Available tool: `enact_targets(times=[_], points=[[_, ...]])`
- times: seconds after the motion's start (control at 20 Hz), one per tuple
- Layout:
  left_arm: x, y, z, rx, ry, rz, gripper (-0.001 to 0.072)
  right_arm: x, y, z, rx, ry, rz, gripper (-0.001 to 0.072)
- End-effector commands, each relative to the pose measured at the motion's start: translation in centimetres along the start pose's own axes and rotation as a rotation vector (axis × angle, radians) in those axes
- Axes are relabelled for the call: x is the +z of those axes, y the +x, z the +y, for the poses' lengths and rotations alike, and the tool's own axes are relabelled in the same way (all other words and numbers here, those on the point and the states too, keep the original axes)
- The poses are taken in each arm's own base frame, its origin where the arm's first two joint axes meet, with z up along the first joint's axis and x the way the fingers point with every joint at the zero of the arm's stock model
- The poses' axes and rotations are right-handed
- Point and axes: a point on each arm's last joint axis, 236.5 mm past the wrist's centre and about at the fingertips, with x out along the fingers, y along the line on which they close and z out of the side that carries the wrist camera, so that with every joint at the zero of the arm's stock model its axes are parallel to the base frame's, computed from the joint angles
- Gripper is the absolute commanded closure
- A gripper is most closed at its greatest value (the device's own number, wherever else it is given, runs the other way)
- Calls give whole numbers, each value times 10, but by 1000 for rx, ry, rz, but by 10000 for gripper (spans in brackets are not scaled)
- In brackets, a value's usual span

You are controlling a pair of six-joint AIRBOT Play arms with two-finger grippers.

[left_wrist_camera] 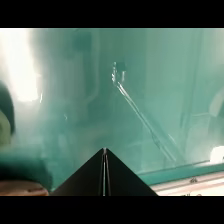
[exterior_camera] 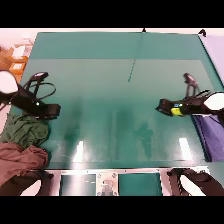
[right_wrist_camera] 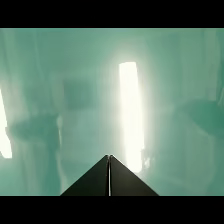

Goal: Fold the shirts.

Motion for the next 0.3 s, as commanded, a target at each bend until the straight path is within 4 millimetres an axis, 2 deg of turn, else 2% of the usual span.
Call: enact_targets(times=[0.0,0.25], points=[[-19,5,-1,-11,-21,1,680,-28,13,30,36,-123,58,696],[-18,5,-1,-12,-23,-6,680,-31,14,33,40,-134,64,696]])
